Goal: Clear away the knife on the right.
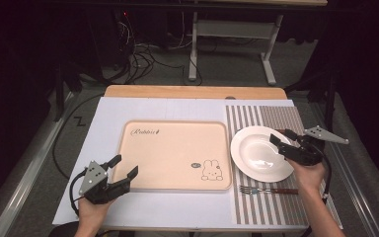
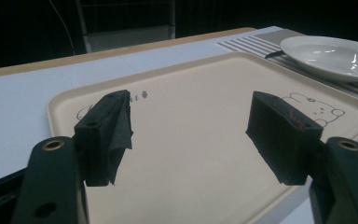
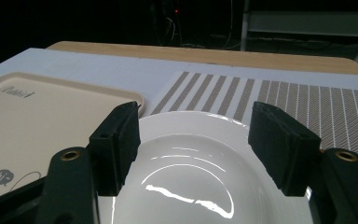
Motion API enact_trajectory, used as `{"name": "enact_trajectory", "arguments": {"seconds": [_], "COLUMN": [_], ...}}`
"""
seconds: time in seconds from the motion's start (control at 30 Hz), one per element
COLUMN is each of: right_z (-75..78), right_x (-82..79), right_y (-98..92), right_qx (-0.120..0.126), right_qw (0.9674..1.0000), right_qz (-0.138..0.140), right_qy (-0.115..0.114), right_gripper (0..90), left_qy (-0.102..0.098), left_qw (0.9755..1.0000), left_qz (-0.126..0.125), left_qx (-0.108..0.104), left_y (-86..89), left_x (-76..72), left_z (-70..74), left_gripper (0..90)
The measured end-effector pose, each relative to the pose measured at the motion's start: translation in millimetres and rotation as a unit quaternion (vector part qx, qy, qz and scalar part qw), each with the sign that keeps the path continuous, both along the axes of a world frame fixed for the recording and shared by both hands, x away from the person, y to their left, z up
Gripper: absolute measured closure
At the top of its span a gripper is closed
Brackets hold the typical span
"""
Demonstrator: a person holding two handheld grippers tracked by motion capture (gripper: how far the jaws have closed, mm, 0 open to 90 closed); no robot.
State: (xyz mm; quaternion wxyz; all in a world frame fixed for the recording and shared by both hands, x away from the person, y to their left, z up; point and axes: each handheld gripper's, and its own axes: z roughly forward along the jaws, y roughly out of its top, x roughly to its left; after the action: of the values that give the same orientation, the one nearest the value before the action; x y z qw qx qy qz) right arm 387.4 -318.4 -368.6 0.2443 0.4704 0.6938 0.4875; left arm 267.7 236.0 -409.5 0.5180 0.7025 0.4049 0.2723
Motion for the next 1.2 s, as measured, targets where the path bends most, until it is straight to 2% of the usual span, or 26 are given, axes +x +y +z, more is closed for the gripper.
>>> {"name": "enact_trajectory", "arguments": {"seconds": [0.3, 0.47, 0.77, 0.8, 0.83, 0.87, 0.9, 0.93, 0.97, 1.07, 1.2], "right_z": [3.2, 4.1, 6.8, 8.5, 8.5, 10.2, 10.2, 11.8, 12.2, 15.2, 18.5], "right_x": [11.5, 23.8, 39.0, 42.3, 42.3, 46.5, 46.5, 51.2, 53.1, 61.1, 72.4], "right_y": [-3.5, -9.5, -18.1, -19.5, -19.5, -20.3, -20.3, -20.9, -21.3, -21.9, -25.2], "right_qx": [-0.007, -0.012, -0.016, -0.026, -0.026, -0.042, -0.042, -0.065, -0.07, -0.118, -0.126], "right_qw": [0.9999, 0.999, 0.9978, 0.9979, 0.9979, 0.9972, 0.9972, 0.9955, 0.9951, 0.9905, 0.9887], "right_qz": [0.0, 0.021, 0.026, 0.02, 0.02, 0.019, 0.019, 0.018, 0.02, 0.019, 0.02], "right_qy": [0.009, 0.038, 0.059, 0.056, 0.056, 0.059, 0.059, 0.067, 0.067, 0.069, 0.078], "right_gripper": [35.5, 39.3, 39.9, 39.8, 39.8, 39.6, 39.6, 39.6, 39.5, 38.1, 39.0], "left_qy": [0.0, 0.001, 0.002, 0.003, 0.003, 0.003, 0.003, 0.003, 0.003, 0.004, 0.004], "left_qw": [1.0, 1.0, 1.0, 1.0, 1.0, 1.0, 1.0, 1.0, 1.0, 0.9999, 0.9999], "left_qz": [0.002, 0.002, 0.005, 0.006, 0.006, 0.007, 0.007, 0.008, 0.009, 0.01, 0.012], "left_qx": [0.001, 0.004, 0.003, 0.003, 0.003, 0.002, 0.002, 0.002, 0.001, -0.001, -0.003], "left_y": [0.0, -0.2, 0.0, 0.1, 0.1, 0.3, 0.3, 0.5, 0.7, 1.0, 1.7], "left_x": [0.5, 1.2, 2.4, 2.5, 2.5, 2.8, 2.8, 3.2, 3.4, 3.9, 4.9], "left_z": [-0.2, -0.5, -1.0, -1.0, -1.0, -1.1, -1.1, -1.1, -1.1, -1.3, -1.4], "left_gripper": [31.0, 31.0, 31.0, 31.0, 31.0, 31.0, 31.0, 31.0, 31.0, 31.0, 30.9]}}
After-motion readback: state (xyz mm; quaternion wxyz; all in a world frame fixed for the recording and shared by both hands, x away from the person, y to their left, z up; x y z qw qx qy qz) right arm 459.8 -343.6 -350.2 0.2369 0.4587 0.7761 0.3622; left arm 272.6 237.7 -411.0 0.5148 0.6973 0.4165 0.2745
